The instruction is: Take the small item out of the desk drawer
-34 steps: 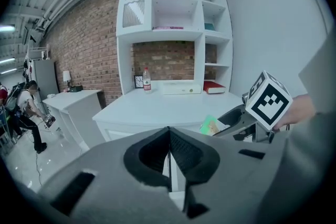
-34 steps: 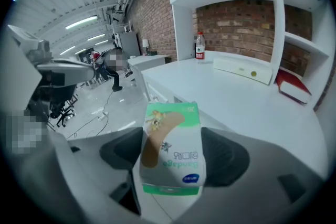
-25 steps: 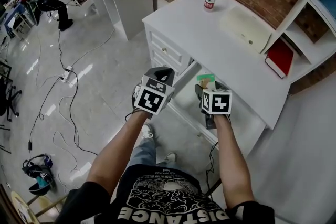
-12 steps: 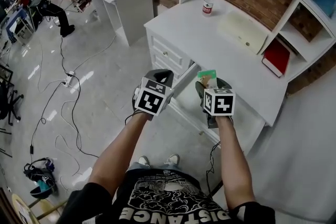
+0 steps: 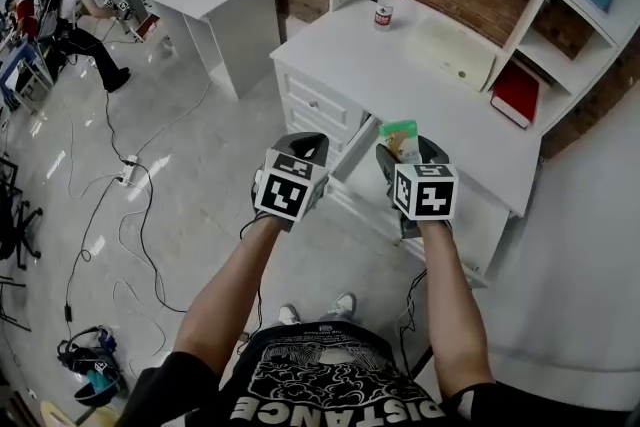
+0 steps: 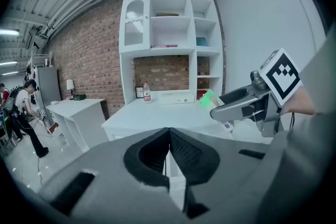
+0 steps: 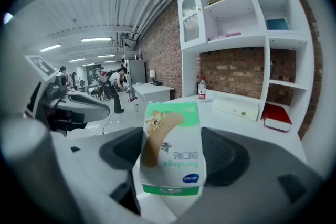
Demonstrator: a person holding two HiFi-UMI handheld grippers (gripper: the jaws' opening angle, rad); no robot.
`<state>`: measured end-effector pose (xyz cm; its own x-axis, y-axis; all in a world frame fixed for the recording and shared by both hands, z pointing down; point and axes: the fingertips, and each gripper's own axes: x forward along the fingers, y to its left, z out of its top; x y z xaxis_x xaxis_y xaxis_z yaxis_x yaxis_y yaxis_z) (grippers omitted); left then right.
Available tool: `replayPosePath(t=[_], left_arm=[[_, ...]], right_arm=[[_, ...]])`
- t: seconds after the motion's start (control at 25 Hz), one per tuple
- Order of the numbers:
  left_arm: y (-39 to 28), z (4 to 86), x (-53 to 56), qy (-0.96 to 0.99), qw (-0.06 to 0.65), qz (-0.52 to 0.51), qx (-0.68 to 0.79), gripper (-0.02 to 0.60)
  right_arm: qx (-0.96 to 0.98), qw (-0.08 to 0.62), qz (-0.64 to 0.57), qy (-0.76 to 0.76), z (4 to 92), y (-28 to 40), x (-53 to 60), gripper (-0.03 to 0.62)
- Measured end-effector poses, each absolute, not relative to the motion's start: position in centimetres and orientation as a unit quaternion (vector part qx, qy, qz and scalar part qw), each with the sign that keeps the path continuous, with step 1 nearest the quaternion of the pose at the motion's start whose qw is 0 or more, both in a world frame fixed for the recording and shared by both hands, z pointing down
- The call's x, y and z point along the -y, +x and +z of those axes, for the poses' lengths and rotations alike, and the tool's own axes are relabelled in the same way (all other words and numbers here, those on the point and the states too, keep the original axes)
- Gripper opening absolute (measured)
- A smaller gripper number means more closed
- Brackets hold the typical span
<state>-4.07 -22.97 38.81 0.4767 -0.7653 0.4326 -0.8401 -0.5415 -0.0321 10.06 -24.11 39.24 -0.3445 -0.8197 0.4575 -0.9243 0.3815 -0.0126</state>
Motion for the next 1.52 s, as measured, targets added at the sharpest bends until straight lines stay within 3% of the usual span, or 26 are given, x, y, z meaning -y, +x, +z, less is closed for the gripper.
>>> replayPosePath(t=[0.8,1.52], left_arm=[[-10.5,35.9,18.8,0.874,0.063,0.182,0.447,0.009],[-11.1,34.8,17.9,0.883,0.052,0.176,0.433,0.009]], right_arm=[[0.796,0.128,0.064,0.589,32.6,4.4,18.5,0.348],[0.782,0.131,0.059,0.607,32.1,4.1,16.6,0.348]])
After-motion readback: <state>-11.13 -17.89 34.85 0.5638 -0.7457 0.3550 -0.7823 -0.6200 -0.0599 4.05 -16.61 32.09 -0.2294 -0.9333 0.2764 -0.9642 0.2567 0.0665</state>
